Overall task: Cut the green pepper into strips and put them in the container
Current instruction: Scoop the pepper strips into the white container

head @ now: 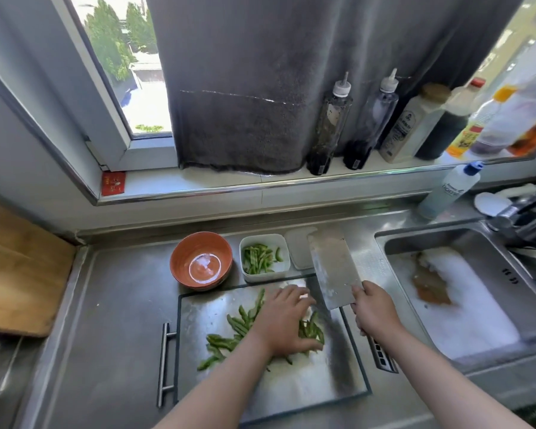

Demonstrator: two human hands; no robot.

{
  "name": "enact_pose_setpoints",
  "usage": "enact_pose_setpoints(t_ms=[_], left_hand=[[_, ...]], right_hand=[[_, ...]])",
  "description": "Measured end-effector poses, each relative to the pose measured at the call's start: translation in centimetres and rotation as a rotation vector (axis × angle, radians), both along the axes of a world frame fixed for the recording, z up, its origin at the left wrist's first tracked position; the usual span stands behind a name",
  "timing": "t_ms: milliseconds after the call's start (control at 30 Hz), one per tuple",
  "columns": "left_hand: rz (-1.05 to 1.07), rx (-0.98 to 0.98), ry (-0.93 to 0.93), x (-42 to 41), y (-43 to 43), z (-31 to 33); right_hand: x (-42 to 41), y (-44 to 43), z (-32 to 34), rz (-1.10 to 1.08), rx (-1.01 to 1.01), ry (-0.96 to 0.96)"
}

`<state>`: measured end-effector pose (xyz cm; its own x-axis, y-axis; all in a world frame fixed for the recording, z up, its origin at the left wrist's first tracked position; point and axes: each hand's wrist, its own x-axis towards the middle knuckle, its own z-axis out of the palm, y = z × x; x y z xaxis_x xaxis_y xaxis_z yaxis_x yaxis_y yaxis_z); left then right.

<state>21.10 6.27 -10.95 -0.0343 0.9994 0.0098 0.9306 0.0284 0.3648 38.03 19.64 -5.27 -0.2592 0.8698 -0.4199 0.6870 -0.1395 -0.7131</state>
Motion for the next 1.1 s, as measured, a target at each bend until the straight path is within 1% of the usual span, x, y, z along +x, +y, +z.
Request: enact_pose_setpoints(t_ms=[33, 100, 200, 300, 400, 433, 567, 800, 933, 1100], left_hand=[[-0.021, -0.065, 0.055, 1.1, -0.2, -0.5], [0.007, -0.174, 0.121, 2.5, -0.3, -1.0], [0.134, -0.224, 0.146, 3.2, -0.1, -0.8], [0.276, -0.281, 0.121, 3.1, 0.7, -0.5], [0.323, -0.359, 0.058, 2.9, 1.4, -0.2], [0.321, -0.345, 0.042, 2.8, 1.5, -0.1], [0.319, -0.189, -0.002, 2.6, 1.1, 0.0], [0.359, -0.181, -0.058, 2.8, 0.5, -0.4], [0.362, -0.151, -0.039, 3.5, 0.2, -1.3], [0.379, -0.088, -0.041, 4.0, 0.0, -1.8]], right_hand=[[1.0, -0.2, -0.2, -0.005, -0.009, 0.001], [2.8, -0.7, -0.7, 0.010, -0.015, -0.016], [5.1, -1.5, -1.8, 0.063, -0.015, -0.048], [6.5, -2.3, -2.8, 0.095, -0.033, -0.051], [7.2, -3.2, -3.4, 0.128, -0.018, -0.070], [7.5, -3.4, -3.5, 0.133, -0.011, -0.079], [8.6, -4.1, -4.5, 0.153, -0.028, -0.108], [7.3, -5.2, -5.8, 0.258, -0.082, -0.167], [5.8, -6.5, -6.4, 0.275, -0.184, -0.103], [4.7, -7.5, -5.6, 0.215, -0.323, 0.048]])
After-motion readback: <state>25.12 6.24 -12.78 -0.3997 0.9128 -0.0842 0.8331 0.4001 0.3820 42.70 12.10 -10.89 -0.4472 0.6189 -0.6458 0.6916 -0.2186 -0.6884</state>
